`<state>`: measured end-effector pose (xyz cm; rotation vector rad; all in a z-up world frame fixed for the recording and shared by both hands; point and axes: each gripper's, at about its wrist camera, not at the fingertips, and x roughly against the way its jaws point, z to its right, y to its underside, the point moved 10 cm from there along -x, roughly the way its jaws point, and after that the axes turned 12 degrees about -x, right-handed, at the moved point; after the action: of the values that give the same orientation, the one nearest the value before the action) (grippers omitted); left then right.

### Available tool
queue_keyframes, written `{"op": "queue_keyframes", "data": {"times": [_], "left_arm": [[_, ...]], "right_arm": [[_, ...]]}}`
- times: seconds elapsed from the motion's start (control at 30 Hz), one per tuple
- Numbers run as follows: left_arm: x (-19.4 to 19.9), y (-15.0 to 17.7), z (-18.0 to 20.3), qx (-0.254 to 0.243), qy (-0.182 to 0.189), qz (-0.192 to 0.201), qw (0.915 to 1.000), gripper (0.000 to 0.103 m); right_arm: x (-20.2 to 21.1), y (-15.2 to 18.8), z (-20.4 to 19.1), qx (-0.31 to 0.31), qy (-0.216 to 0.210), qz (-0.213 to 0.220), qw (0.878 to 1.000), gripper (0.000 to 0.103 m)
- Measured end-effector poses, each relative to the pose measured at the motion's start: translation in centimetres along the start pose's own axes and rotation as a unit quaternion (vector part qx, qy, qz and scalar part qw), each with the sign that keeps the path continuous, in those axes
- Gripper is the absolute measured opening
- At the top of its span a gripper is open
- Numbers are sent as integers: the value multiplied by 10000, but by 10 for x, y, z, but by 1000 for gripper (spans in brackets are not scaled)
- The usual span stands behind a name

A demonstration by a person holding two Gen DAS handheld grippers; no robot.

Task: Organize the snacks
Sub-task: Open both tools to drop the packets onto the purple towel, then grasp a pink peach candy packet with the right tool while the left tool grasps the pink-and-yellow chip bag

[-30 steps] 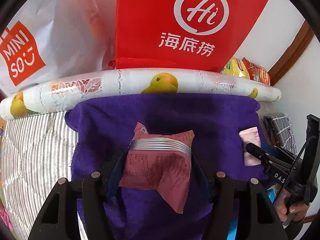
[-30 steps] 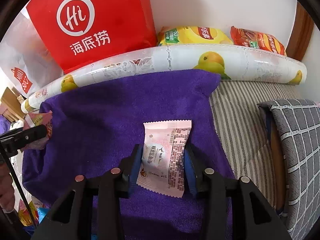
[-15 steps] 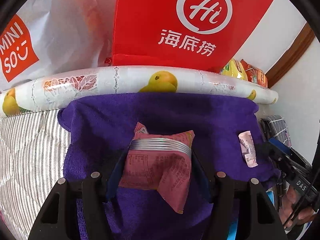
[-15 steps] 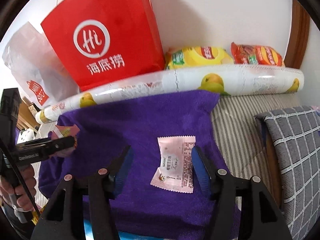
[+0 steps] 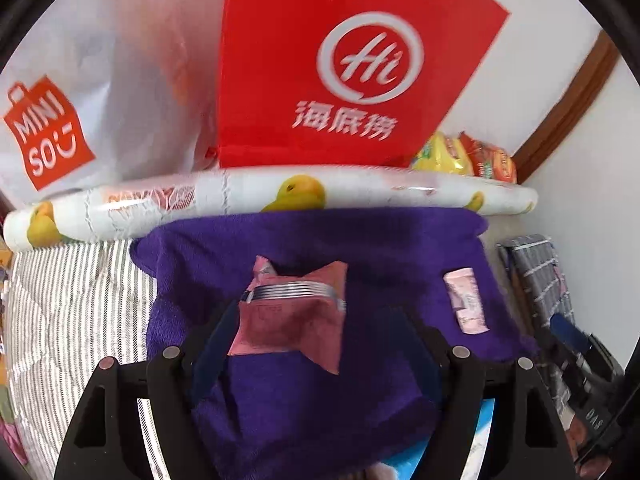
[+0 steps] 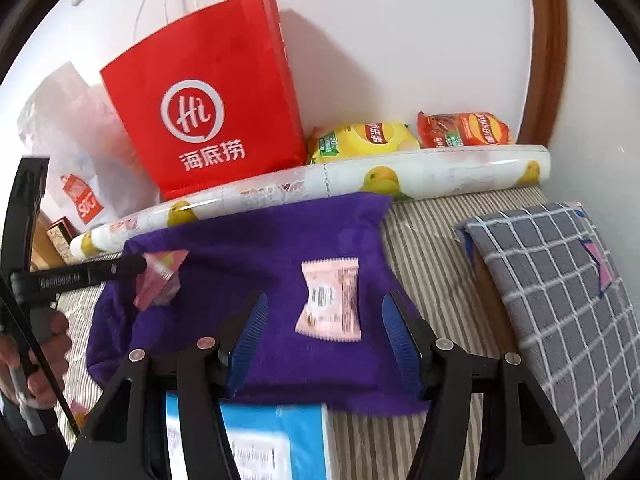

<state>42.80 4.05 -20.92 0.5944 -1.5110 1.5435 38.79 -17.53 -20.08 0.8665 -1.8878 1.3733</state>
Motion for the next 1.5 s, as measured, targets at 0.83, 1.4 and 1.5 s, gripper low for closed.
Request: {"op": "queue_keyframes", "data": {"times": [0.83, 1.4, 1.5], "left_arm": [[137, 118, 13, -97, -315, 600, 9977, 77], [126, 202, -9, 329, -482, 276, 9979, 75], [114, 205, -6, 455, -398, 200, 9980, 77]], "right_arm": [[42, 176, -2, -2, -427, -1234, 9914, 60], [41, 183, 32, 363, -15, -572, 9977, 35], [39, 177, 47, 224, -91, -474, 9986, 35]]}}
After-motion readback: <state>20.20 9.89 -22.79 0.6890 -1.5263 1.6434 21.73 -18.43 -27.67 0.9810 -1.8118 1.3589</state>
